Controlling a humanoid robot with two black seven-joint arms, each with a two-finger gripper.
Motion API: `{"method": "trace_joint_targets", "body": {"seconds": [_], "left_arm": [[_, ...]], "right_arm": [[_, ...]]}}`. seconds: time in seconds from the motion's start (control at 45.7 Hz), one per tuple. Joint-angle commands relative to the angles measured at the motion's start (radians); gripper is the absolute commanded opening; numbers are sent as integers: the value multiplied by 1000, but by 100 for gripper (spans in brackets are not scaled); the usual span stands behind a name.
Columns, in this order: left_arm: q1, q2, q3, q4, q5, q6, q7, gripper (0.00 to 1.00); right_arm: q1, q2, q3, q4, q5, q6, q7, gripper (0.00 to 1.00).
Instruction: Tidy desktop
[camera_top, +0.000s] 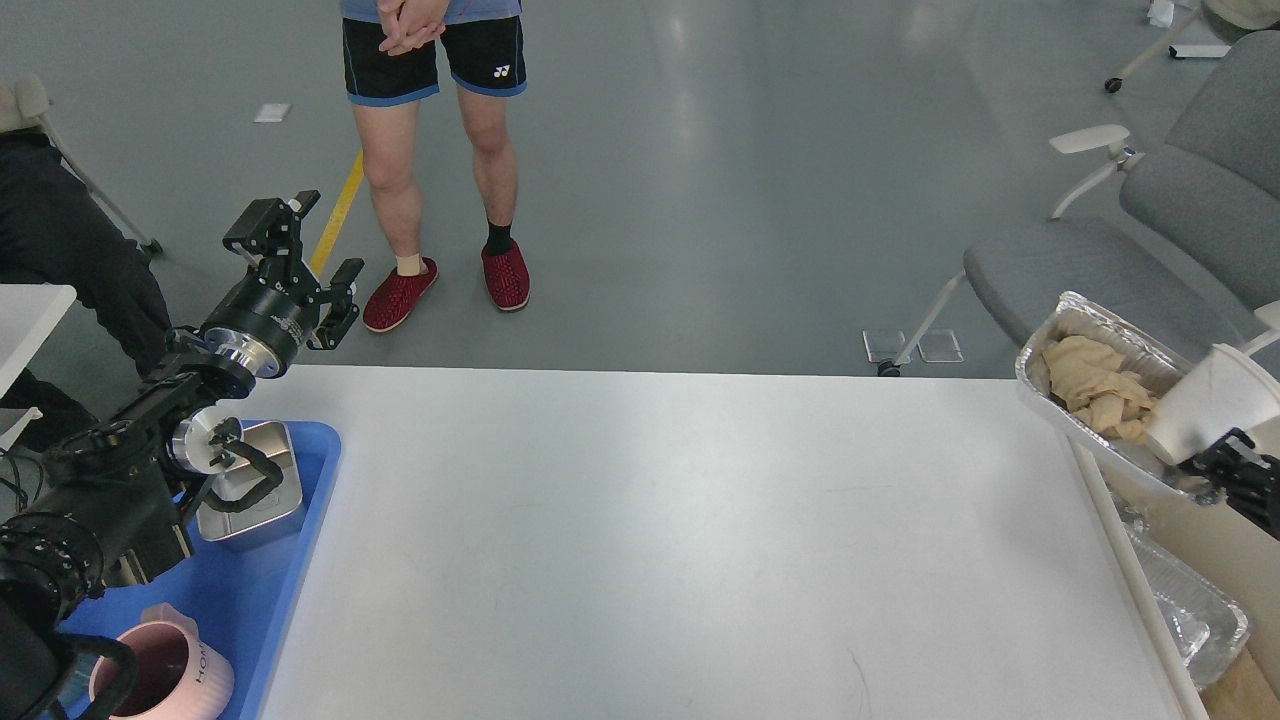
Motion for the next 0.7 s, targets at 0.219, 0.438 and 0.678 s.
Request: {"method": "trace_joint_targets", "body": {"seconds": [0.219, 0.438, 0.678], "left_arm": [[0, 0, 2, 0, -2, 4, -1, 90], [0, -2, 2, 0, -2, 14, -1, 90], [-2, -3, -1, 0, -4, 20, 1, 90]], "right_arm": [[-220, 27, 116, -128, 158, -13, -30, 3], [-295, 78, 122, -203, 257, -35, -28, 49], [-363, 93, 131, -205, 346, -76, -27, 87]]}}
